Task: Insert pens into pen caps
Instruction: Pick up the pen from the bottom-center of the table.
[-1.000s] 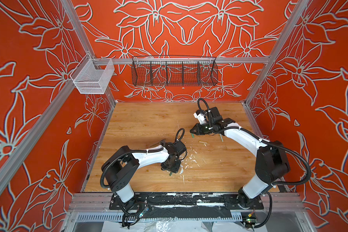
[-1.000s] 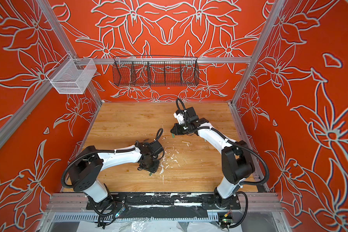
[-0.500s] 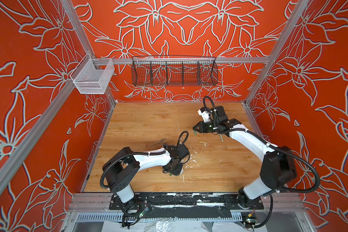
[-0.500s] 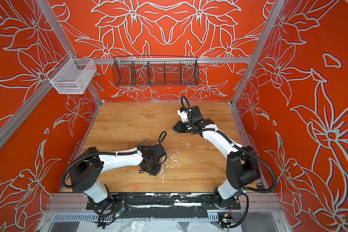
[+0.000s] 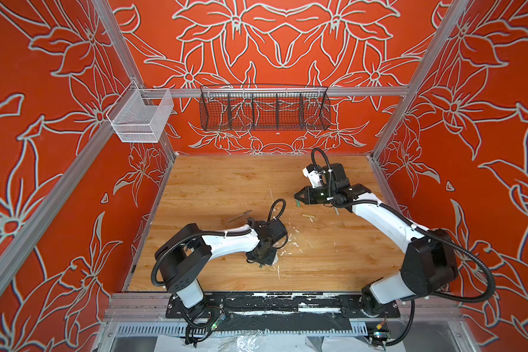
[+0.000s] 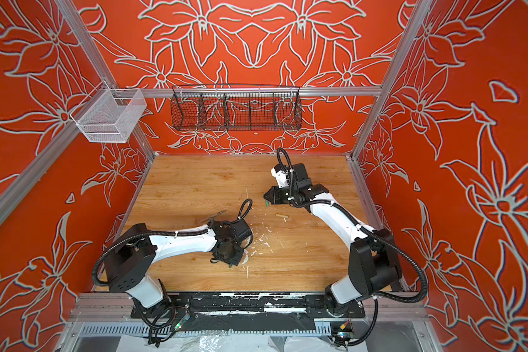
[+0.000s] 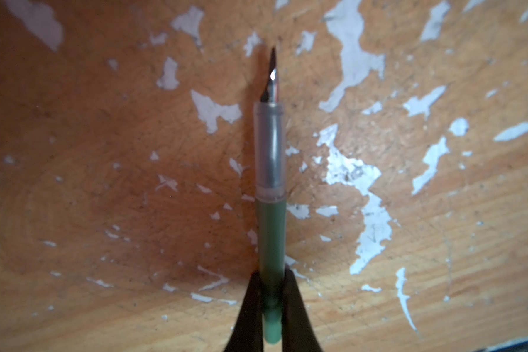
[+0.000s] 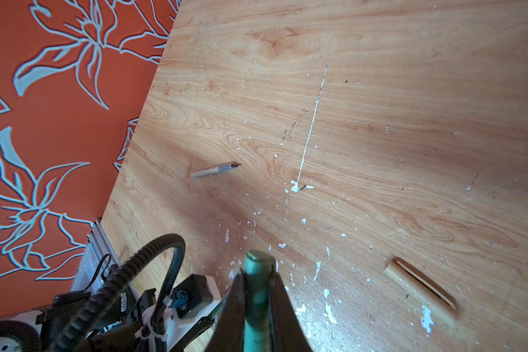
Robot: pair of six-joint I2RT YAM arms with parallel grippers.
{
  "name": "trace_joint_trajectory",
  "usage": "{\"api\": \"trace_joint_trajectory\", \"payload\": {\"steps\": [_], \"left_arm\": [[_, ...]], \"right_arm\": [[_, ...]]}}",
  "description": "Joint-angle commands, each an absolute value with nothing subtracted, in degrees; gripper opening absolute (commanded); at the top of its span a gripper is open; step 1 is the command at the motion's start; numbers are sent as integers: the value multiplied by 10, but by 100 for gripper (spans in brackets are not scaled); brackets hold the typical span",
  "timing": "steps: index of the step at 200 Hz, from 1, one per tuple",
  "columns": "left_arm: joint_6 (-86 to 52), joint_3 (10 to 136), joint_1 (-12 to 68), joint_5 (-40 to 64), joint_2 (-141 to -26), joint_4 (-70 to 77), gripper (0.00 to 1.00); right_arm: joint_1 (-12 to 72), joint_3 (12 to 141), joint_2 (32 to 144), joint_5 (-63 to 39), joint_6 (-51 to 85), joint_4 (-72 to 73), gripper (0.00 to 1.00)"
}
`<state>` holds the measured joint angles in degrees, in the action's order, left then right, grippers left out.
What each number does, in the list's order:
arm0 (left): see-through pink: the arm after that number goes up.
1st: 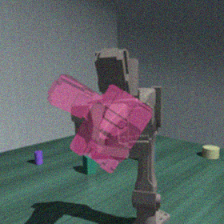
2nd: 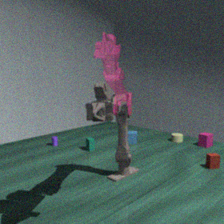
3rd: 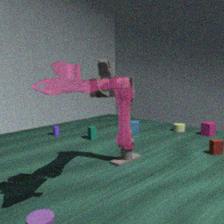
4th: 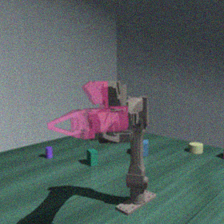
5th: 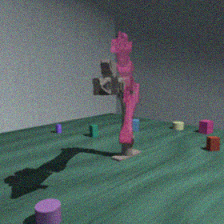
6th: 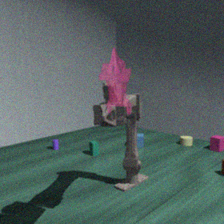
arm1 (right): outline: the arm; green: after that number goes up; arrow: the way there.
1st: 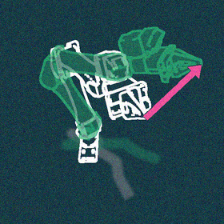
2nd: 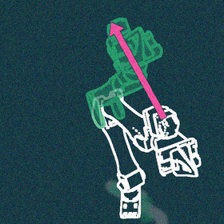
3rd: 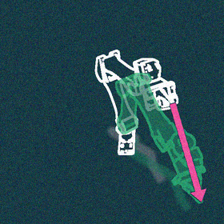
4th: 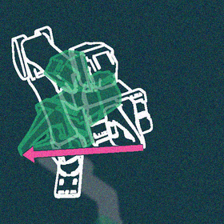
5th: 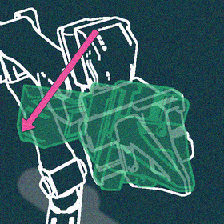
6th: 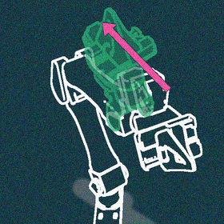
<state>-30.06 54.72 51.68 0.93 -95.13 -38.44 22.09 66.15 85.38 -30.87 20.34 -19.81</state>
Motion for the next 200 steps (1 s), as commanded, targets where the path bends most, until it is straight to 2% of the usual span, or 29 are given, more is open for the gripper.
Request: {"api": "trace_joint_trajectory", "payload": {"steps": [1, 53, 116, 145, 200], "left_arm": [[-300, 536, 520, 0, -956, -383, 0], [-244, 591, 520, -42, -904, -383, 0], [-107, 598, 520, 60, -758, -231, 0], [-76, 619, 520, 107, -743, -198, 0], [-55, 633, 521, 136, -739, -161, 0]], "right_arm": [[217, 646, 820, -296, 218, -176, 0], [215, 592, 747, -269, 258, -98, 0], [213, 565, 606, -235, 286, -27, 0], [213, 537, 537, -220, 314, 43, 0], [213, 526, 495, -227, 348, 79, 0]]}}
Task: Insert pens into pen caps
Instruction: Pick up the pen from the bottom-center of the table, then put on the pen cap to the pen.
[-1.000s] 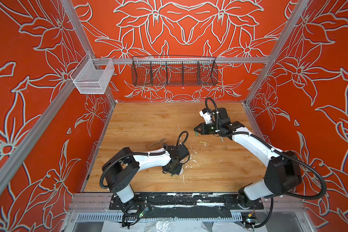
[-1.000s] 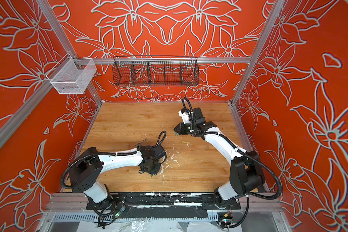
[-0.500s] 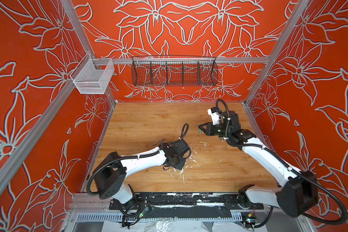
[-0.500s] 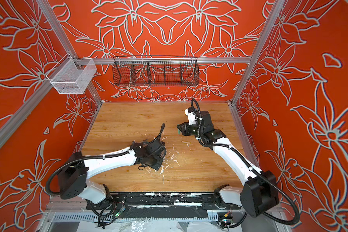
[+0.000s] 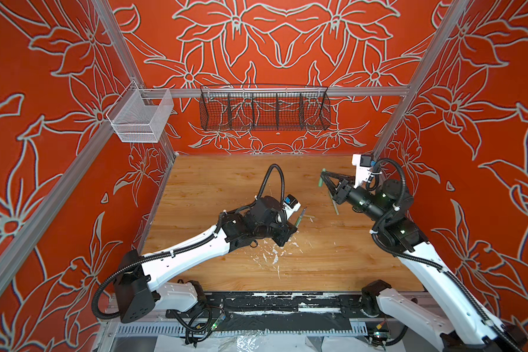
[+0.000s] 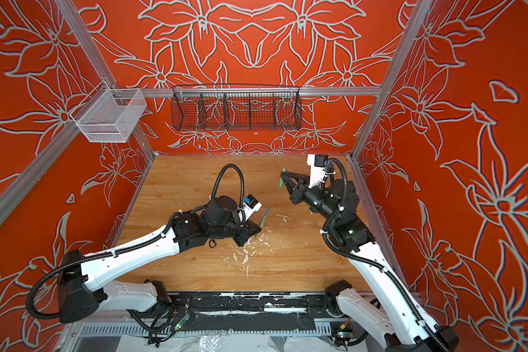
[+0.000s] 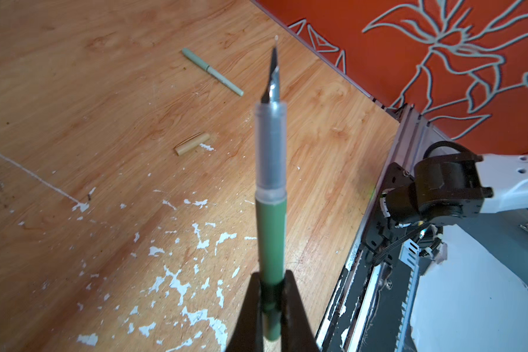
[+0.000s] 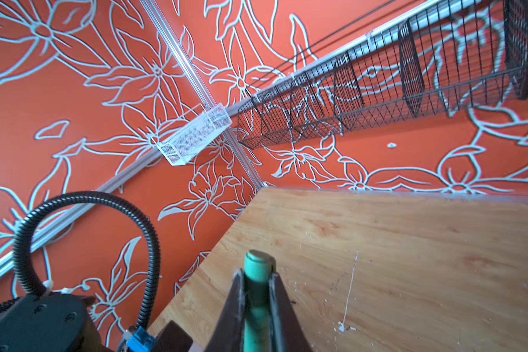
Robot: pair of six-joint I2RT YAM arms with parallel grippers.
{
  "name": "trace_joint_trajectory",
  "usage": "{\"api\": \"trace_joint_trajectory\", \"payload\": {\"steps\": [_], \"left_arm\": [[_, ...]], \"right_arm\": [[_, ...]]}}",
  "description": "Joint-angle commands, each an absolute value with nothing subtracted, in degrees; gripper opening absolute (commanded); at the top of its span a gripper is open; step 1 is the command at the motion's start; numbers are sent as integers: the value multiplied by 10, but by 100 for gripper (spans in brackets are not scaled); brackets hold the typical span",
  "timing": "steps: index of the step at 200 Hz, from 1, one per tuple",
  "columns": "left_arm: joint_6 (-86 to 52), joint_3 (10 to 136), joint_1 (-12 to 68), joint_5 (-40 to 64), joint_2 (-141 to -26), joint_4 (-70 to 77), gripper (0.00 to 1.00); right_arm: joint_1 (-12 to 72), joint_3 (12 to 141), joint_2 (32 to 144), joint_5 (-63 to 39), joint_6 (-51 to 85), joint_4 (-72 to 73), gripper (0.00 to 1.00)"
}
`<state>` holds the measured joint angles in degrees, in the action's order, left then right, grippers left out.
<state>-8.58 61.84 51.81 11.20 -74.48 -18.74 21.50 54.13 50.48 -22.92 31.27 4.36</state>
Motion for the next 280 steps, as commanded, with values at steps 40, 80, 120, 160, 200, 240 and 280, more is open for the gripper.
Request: {"api": "trace_joint_trajectory", "payload": {"steps": [40, 80, 120, 160, 200, 240, 280], "left_arm": [[-31, 651, 521, 134, -735, -159, 0], [-22, 661, 521, 135, -738, -158, 0], [-18, 669, 521, 141, -748, -159, 0], [-23, 674, 521, 146, -759, -162, 0], [-24, 670, 521, 143, -756, -161, 0], [-26, 667, 521, 135, -752, -160, 0], [-26, 655, 521, 123, -741, -147, 0]], "right_arm": [[213, 479, 470, -237, 400, 131, 0], [213, 451, 468, -249, 419, 156, 0], [213, 440, 470, -268, 420, 175, 0], [213, 416, 465, -277, 440, 211, 0], [214, 402, 462, -279, 446, 220, 0], [214, 396, 449, -275, 446, 217, 0], [214, 383, 435, -267, 451, 220, 0]]}}
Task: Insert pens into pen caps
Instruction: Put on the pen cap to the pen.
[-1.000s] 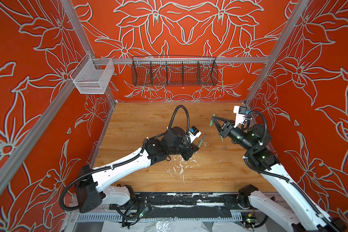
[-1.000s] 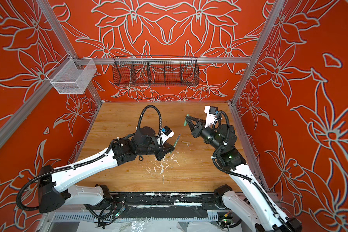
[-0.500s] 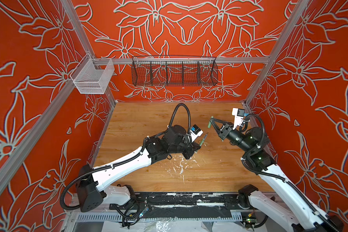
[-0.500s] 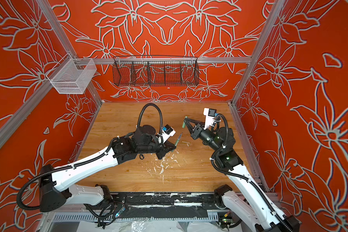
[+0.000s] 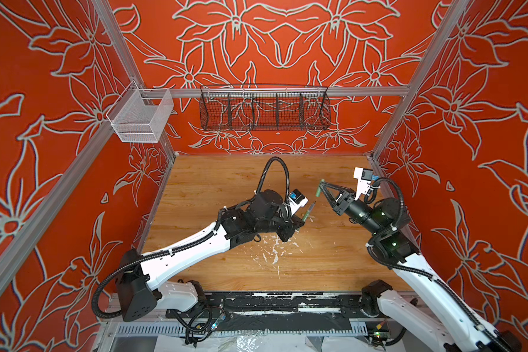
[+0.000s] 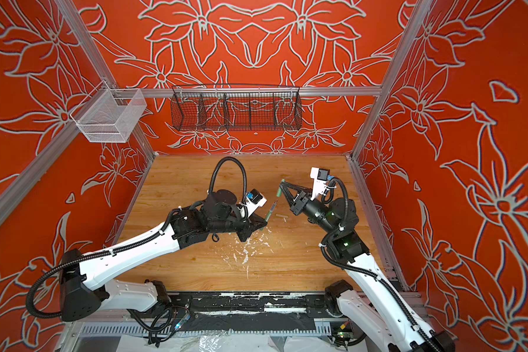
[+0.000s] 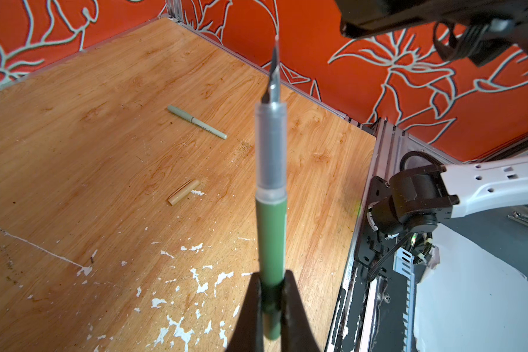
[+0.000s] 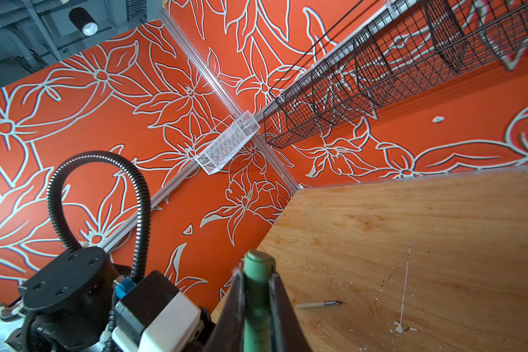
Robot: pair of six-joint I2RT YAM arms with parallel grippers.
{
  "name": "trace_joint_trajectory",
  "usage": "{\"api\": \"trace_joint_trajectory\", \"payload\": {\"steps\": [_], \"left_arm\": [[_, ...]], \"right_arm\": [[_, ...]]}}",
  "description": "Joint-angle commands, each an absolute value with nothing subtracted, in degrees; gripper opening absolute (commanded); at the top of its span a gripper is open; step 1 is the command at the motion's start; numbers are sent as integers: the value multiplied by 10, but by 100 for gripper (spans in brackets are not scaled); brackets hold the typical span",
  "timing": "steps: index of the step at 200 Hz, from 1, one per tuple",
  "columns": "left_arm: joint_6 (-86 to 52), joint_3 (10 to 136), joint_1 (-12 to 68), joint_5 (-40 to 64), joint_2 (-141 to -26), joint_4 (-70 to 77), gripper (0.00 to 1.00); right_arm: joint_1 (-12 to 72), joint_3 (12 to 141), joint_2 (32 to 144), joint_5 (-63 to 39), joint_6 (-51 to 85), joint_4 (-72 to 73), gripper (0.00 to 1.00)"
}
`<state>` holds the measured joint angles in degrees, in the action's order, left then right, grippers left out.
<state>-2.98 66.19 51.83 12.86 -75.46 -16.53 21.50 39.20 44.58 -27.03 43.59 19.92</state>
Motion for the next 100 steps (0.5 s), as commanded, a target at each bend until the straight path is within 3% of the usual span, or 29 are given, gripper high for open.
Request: {"api": "trace_joint_trajectory", "payload": {"steps": [1, 100], "left_arm": [[-26, 656, 521, 122, -741, -147, 0], [-29, 656, 521, 129, -745, -145, 0]], "right_arm": [[214, 382, 435, -267, 451, 220, 0], [215, 347, 444, -252, 487, 295, 0]]}}
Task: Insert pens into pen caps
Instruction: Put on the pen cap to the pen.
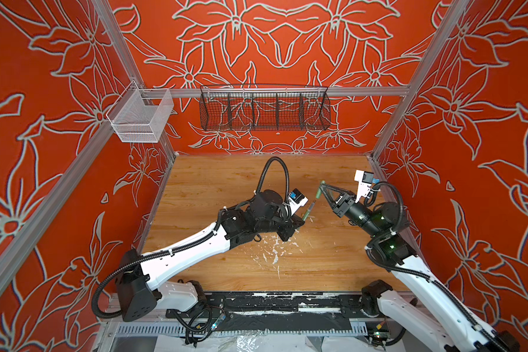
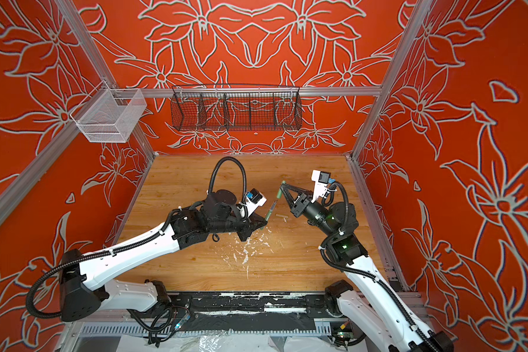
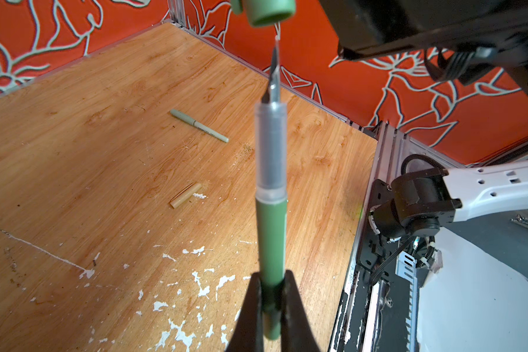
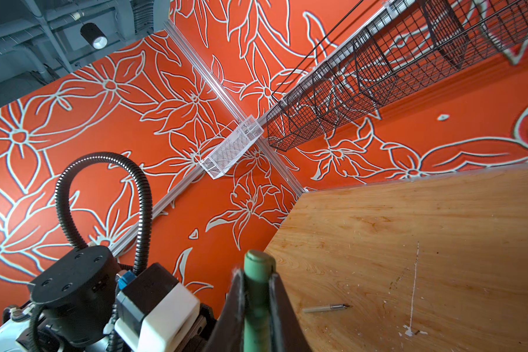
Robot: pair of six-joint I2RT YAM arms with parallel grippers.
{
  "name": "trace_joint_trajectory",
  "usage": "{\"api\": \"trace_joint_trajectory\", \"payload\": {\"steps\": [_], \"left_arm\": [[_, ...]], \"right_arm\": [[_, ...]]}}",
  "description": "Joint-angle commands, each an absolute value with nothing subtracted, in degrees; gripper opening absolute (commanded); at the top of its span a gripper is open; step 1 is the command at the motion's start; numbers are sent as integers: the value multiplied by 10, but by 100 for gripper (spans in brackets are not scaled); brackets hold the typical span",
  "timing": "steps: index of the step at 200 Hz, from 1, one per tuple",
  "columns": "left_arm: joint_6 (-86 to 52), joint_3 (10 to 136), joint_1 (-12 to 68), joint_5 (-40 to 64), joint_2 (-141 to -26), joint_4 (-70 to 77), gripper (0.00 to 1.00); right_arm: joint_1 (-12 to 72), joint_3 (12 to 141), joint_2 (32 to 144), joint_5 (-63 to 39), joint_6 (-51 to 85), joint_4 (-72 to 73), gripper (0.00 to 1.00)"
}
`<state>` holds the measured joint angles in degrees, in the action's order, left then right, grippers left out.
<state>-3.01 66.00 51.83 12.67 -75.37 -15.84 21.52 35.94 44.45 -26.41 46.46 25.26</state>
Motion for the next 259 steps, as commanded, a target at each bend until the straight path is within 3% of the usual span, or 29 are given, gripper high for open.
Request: {"api": "trace_joint_trajectory", "payload": {"steps": [1, 259], "left_arm": [[-29, 656, 521, 130, -745, -145, 0], [-33, 673, 521, 57, -743, -156, 0]], "right_arm": [[215, 346, 444, -252, 488, 296, 0], [240, 346, 460, -252, 483, 290, 0]]}}
